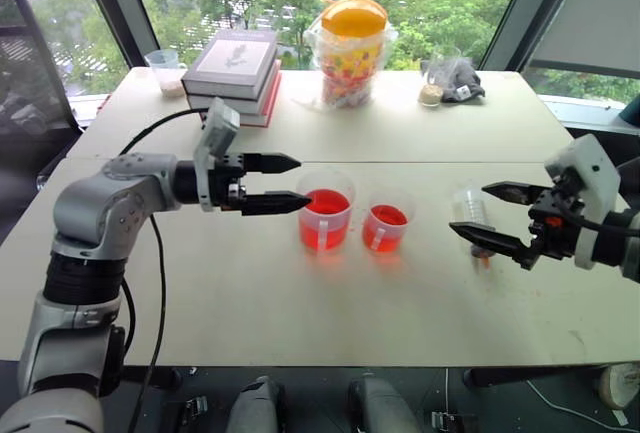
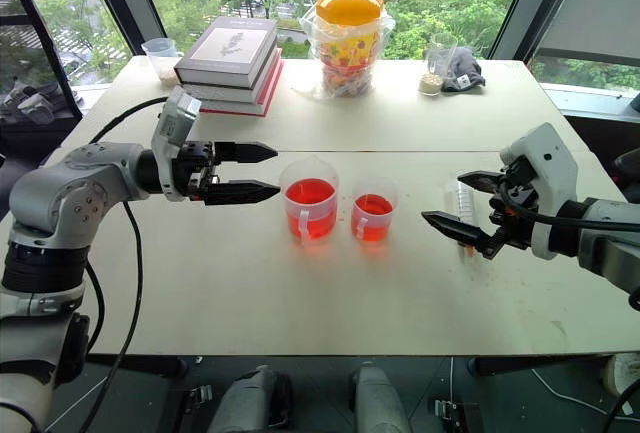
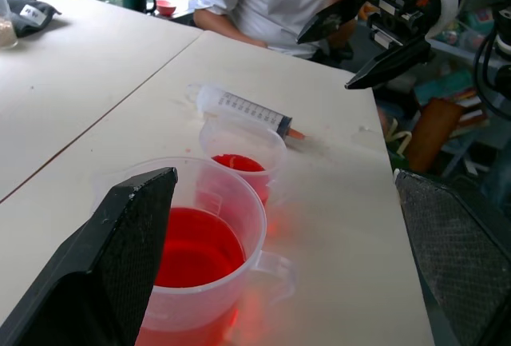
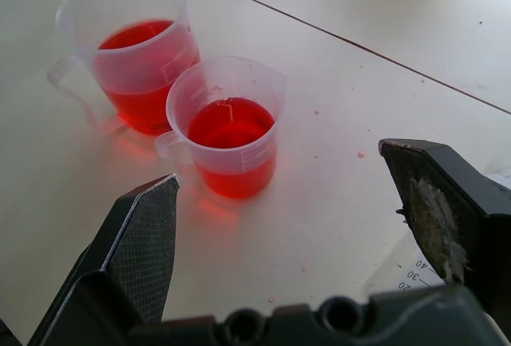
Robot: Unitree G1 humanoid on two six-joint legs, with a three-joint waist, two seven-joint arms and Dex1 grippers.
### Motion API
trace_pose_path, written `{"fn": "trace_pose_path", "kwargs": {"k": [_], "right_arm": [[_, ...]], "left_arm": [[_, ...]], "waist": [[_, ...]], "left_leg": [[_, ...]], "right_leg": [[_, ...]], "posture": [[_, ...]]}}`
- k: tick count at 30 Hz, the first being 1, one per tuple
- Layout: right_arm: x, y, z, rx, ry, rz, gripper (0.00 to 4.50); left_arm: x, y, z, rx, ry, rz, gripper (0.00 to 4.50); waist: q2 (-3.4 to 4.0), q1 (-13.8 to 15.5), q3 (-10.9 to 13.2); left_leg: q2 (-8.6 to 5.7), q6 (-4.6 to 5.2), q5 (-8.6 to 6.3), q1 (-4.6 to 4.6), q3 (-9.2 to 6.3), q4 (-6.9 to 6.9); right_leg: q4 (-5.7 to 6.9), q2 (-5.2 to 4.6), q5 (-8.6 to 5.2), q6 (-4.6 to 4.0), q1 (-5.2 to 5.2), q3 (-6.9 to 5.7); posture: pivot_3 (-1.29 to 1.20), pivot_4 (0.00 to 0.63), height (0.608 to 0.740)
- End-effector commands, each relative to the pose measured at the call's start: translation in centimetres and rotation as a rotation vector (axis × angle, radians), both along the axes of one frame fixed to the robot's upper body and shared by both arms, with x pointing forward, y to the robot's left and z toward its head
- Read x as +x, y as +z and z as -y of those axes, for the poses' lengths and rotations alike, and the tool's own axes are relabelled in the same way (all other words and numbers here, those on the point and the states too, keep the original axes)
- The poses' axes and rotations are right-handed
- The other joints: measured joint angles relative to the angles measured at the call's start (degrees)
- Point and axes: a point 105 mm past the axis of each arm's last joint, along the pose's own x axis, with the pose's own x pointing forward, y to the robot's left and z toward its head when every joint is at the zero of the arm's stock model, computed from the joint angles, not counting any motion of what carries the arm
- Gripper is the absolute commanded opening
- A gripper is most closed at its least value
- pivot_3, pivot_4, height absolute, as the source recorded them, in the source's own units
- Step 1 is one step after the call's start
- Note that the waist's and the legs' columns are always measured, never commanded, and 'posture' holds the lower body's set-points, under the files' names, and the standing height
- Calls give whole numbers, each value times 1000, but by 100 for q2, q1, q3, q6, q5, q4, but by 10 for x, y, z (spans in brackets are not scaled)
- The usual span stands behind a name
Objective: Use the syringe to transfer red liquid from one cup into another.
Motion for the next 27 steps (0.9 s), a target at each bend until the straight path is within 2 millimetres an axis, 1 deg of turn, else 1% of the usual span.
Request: {"fn": "trace_pose_path", "kwargs": {"k": [1,3,6,10,14,18,23,27], "right_arm": [[0,3,7,-30,-2,30,4418],[0,2,12,-34,-5,27,4418],[-1,0,15,-42,-9,29,4418],[-3,-1,14,-46,-8,33,4418],[-2,1,14,-52,-13,48,4418],[-1,5,15,-49,-20,53,4418],[0,4,18,-66,-36,40,4418],[7,9,23,-38,-87,25,4418]], "left_arm": [[-2,12,0,-23,0,71,4500],[1,12,2,-22,14,80,4500],[-1,14,3,-35,-4,76,4500],[-1,14,3,-36,-3,80,4500],[1,14,3,-44,2,92,4500],[3,18,7,-60,0,101,4500],[2,14,8,-42,-13,96,4500],[4,15,9,-45,-18,105,4500]], "waist": [[0,2,0],[0,19,0],[0,13,0],[0,-8,0],[0,2,0],[0,6,0],[0,6,0],[0,-3,0]], "left_leg": [[0,0,0,0,1,0],[-1,0,0,-1,0,0],[-2,0,0,-1,1,0],[-1,0,0,1,-1,0],[-1,0,0,2,-1,0],[-1,0,0,2,0,0],[-1,0,0,1,-1,0],[-1,0,0,2,1,1]], "right_leg": [[0,-1,0,0,0,0],[-1,0,0,0,1,-2],[-2,-1,1,3,1,0],[0,1,1,3,2,0],[0,1,1,2,2,0],[-1,0,0,1,2,0],[-1,0,0,2,2,0],[0,0,0,0,2,1]], "posture": [[0,150,740],[0,150,740],[0,150,740],[0,150,740],[0,150,740],[0,150,740],[0,150,740],[0,150,740]]}}
